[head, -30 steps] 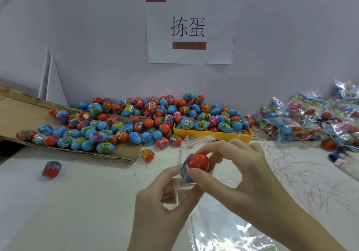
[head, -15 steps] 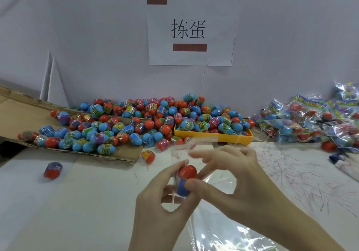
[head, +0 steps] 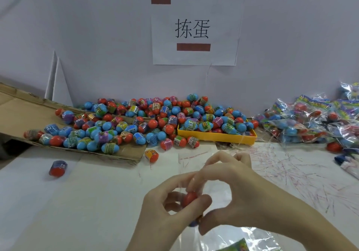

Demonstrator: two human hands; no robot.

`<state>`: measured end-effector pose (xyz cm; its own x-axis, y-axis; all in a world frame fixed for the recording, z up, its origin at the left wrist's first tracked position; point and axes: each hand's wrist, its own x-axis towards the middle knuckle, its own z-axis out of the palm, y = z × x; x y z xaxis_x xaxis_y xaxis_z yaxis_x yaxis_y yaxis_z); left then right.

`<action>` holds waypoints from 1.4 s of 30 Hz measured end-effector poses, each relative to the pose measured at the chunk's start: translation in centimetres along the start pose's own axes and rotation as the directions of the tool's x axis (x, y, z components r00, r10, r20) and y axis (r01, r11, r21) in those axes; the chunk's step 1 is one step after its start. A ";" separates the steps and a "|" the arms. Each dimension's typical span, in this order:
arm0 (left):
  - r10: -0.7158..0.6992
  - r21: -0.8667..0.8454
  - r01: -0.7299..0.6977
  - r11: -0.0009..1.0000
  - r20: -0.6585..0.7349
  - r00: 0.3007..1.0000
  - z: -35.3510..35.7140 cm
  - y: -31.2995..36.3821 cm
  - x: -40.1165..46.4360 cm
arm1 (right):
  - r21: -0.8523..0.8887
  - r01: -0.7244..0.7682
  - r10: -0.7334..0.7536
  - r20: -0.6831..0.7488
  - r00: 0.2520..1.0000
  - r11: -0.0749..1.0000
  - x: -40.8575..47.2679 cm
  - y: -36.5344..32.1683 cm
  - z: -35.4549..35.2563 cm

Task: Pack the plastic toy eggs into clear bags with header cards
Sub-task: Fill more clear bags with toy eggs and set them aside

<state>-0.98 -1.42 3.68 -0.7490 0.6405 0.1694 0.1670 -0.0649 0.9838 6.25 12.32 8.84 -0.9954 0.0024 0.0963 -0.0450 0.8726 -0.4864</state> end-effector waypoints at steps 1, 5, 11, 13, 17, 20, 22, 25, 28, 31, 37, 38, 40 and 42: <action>-0.016 -0.008 0.016 1.000 0.001 1.000 -0.1 0.0 0.0 | -0.020 0.005 -0.005 -0.004 1.000 1.000 0.1 0.1 0.3; -0.104 -0.053 0.107 0.993 0.050 0.993 -0.3 -0.6 0.2 | -0.024 0.026 -0.027 -0.036 0.999 0.999 0.3 0.1 0.7; -0.292 -0.118 0.328 0.937 0.247 0.924 -1.2 -1.6 0.4 | 0.002 0.008 -0.007 -0.128 0.992 1.000 0.4 0.6 0.6; -0.278 -0.111 0.319 0.941 0.283 0.918 -1.1 -1.6 0.3 | -0.006 -0.005 0.004 -0.136 0.991 1.000 0.5 0.8 0.8; -0.266 -0.154 0.329 0.932 0.328 0.907 -1.3 -2.0 0.5 | -0.010 0.033 -0.034 -0.106 0.994 0.999 0.5 1.4 1.0; -0.261 -0.170 0.334 0.927 0.347 0.901 -1.8 -2.8 0.7 | -0.077 0.066 -0.073 -0.089 0.993 0.995 0.7 2.0 1.6; -0.261 -0.175 0.331 0.927 0.334 0.906 -2.1 -3.3 0.7 | -0.132 0.100 -0.111 -0.076 0.991 0.986 0.9 2.4 2.1; -0.255 -0.200 0.324 0.925 0.308 0.917 -2.7 -3.4 0.9 | -0.048 0.180 -0.180 0.013 0.984 0.982 1.4 2.8 2.0; -0.300 -0.287 0.353 0.890 0.213 0.930 -3.3 -4.0 1.3 | 0.484 0.174 -0.085 -0.201 0.976 0.858 3.5 3.4 0.7; -0.323 -0.356 0.346 0.868 0.125 0.938 -3.4 -4.6 1.5 | 0.738 0.035 0.424 -0.426 0.799 0.674 7.8 6.1 0.8; -0.338 -0.388 0.331 0.860 0.052 0.940 -3.4 -5.2 1.8 | 0.120 -0.597 0.593 -0.373 0.714 0.793 12.4 12.1 4.6; -0.338 -0.385 0.335 0.860 0.061 0.939 -3.4 -5.2 1.8 | 0.048 -0.613 0.577 -0.403 0.710 0.788 12.7 12.4 4.9; -0.342 -0.380 0.346 0.858 0.080 0.936 -3.4 -5.1 1.8 | 0.007 -0.606 0.547 -0.438 0.713 0.795 13.0 12.7 5.2; -0.344 -0.380 0.350 0.856 0.085 0.935 -3.3 -5.0 1.8 | 0.017 -0.599 0.537 -0.462 0.706 0.801 13.3 12.7 5.5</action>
<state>-5.22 -2.46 -0.72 -0.7036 0.6861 -0.1850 -0.3626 -0.1227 0.9239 -8.04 20.73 -0.84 -0.6873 0.6960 0.2077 0.5584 0.6892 -0.4617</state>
